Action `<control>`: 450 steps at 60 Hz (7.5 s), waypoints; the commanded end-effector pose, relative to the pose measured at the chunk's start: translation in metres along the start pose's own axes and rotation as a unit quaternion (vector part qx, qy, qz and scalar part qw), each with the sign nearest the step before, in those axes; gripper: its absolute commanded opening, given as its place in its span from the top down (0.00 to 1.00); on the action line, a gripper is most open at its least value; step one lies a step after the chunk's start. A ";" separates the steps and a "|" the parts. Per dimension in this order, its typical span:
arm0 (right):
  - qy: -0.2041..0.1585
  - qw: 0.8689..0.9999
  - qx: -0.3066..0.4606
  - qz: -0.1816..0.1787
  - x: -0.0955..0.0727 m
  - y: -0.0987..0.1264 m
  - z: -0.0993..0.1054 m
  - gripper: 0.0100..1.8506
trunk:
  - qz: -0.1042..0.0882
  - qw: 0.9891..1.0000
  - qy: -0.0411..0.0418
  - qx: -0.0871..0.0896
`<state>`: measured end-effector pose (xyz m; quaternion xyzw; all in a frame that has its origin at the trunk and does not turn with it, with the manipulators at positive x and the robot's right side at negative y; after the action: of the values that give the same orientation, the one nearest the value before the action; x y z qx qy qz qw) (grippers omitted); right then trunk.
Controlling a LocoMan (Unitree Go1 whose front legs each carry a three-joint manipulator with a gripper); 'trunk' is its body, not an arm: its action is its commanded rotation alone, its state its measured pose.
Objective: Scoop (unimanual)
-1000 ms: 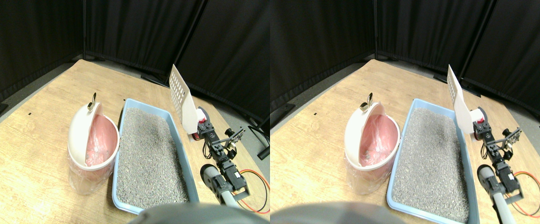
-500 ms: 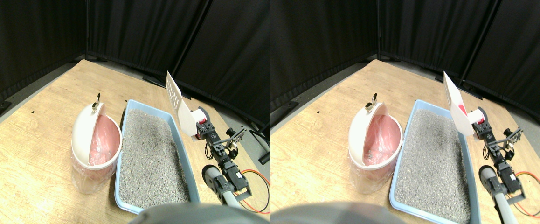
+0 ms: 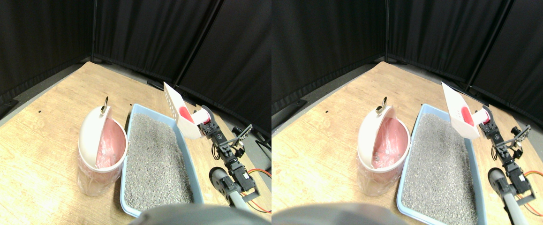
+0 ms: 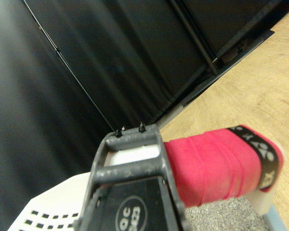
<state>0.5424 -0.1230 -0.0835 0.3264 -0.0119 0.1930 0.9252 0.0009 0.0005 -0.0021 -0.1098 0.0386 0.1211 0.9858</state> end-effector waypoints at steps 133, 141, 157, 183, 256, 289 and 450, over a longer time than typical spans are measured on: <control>0.140 0.925 -0.339 0.098 0.024 0.071 -0.049 0.98 | 0.095 0.994 -0.015 -0.052; 0.149 0.907 -0.378 0.115 0.026 0.073 -0.052 0.98 | 0.096 0.994 -0.015 -0.053; 0.174 0.897 -0.395 0.099 0.030 0.079 -0.054 0.98 | 0.095 0.994 -0.015 -0.053; 0.165 0.881 -0.433 0.100 0.032 0.086 -0.057 0.98 | 0.099 0.993 -0.016 -0.059; 0.139 0.882 -0.432 0.126 0.045 0.105 -0.046 0.86 | 0.100 0.993 -0.021 -0.060; 0.089 0.905 -0.400 0.111 0.038 0.110 -0.047 0.98 | 0.100 0.993 -0.025 -0.062; -0.007 0.868 -0.491 0.073 0.024 0.075 -0.004 0.90 | 0.037 0.999 -0.017 -0.031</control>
<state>0.5405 -0.0608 -0.0488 -0.1823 -0.1045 0.2325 0.9496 0.0020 -0.0033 -0.0021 -0.1338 0.0280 0.1632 0.9771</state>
